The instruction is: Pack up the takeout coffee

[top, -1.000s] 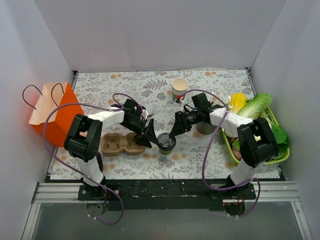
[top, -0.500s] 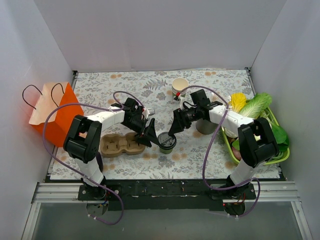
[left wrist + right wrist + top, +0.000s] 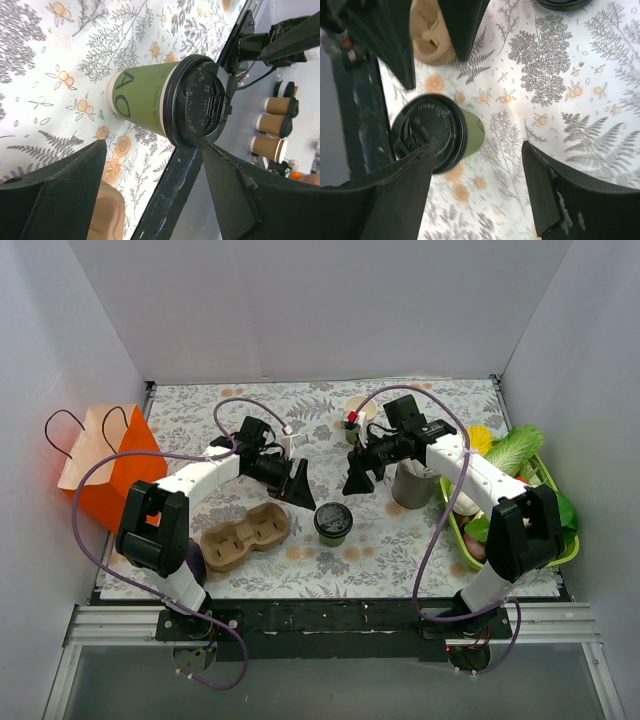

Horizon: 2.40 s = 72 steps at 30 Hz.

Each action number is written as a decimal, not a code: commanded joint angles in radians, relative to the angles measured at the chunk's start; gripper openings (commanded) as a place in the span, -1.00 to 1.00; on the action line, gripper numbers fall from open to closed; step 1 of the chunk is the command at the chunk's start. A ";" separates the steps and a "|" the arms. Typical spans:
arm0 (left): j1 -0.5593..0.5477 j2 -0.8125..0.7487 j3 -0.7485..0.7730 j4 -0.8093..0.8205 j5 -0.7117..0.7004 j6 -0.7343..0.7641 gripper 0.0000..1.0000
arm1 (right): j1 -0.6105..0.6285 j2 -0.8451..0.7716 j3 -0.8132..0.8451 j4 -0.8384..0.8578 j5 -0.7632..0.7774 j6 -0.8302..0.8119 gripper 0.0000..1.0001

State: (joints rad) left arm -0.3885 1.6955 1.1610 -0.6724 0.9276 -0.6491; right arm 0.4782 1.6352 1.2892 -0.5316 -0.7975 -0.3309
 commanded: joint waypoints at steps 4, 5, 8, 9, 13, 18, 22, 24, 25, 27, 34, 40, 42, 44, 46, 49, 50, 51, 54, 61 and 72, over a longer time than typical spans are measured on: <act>0.065 -0.115 0.054 -0.013 -0.061 0.008 0.70 | 0.089 -0.078 0.142 -0.416 0.029 -0.681 0.55; 0.085 -0.125 0.049 -0.010 -0.068 0.003 0.70 | 0.102 -0.098 0.139 -0.429 0.038 -0.745 0.52; 0.117 -0.148 0.035 -0.004 -0.105 0.003 0.70 | 0.184 -0.126 0.107 -0.444 0.113 -0.845 0.41; 0.120 -0.151 0.032 -0.003 -0.114 0.005 0.70 | 0.227 -0.139 0.095 -0.444 0.144 -0.885 0.36; 0.123 -0.169 0.025 0.014 -0.154 -0.001 0.70 | 0.290 -0.146 0.061 -0.439 0.159 -0.909 0.14; 0.123 -0.192 -0.001 0.016 -0.168 -0.007 0.70 | 0.315 -0.124 0.058 -0.438 0.181 -0.898 -0.17; 0.123 -0.206 -0.030 0.019 -0.177 -0.014 0.70 | 0.327 -0.112 0.033 -0.435 0.196 -0.873 -0.16; 0.125 -0.208 -0.041 0.020 -0.180 -0.015 0.70 | 0.335 -0.113 0.012 -0.423 0.204 -0.870 -0.09; 0.125 -0.214 -0.044 0.019 -0.182 -0.015 0.70 | 0.336 -0.113 0.006 -0.415 0.204 -0.867 -0.06; 0.123 -0.215 -0.050 0.019 -0.184 -0.015 0.70 | 0.344 -0.107 -0.002 -0.401 0.213 -0.863 0.00; 0.123 -0.221 -0.061 0.013 -0.194 -0.014 0.70 | 0.370 -0.087 -0.021 -0.341 0.236 -0.830 0.05; 0.123 -0.231 -0.084 0.023 -0.196 -0.021 0.70 | 0.382 -0.077 -0.028 -0.303 0.273 -0.801 -0.17; 0.123 -0.232 -0.087 0.025 -0.196 -0.023 0.70 | 0.384 -0.080 -0.034 -0.289 0.291 -0.795 -0.23; 0.123 -0.231 -0.090 0.027 -0.196 -0.024 0.70 | 0.385 -0.077 -0.034 -0.281 0.300 -0.793 -0.28; 0.123 -0.224 -0.092 0.030 -0.194 -0.026 0.70 | 0.385 -0.077 -0.031 -0.272 0.314 -0.790 -0.39; 0.126 -0.218 -0.086 0.030 -0.194 -0.027 0.70 | 0.387 -0.074 -0.030 -0.257 0.336 -0.789 -0.53; 0.125 -0.214 -0.081 0.030 -0.196 -0.027 0.70 | 0.385 -0.075 -0.030 -0.240 0.343 -0.789 -0.56; 0.125 -0.212 -0.080 0.030 -0.196 -0.027 0.70 | 0.385 -0.075 -0.030 -0.231 0.359 -0.790 -0.61; 0.126 -0.206 -0.078 0.031 -0.194 -0.029 0.70 | 0.385 -0.071 -0.028 -0.189 0.392 -0.787 -0.71; 0.132 -0.200 -0.072 0.025 -0.205 -0.027 0.70 | 0.372 -0.019 0.018 -0.087 0.463 -0.793 -0.82; 0.166 -0.263 -0.052 0.027 -0.387 -0.101 0.71 | 0.232 0.238 0.350 -0.099 0.462 -0.792 -0.85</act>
State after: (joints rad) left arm -0.2451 1.5089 1.0740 -0.6571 0.6445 -0.7128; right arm 0.7624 1.8019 1.4998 -0.6209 -0.3370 -1.1282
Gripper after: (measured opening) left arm 0.850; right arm 0.240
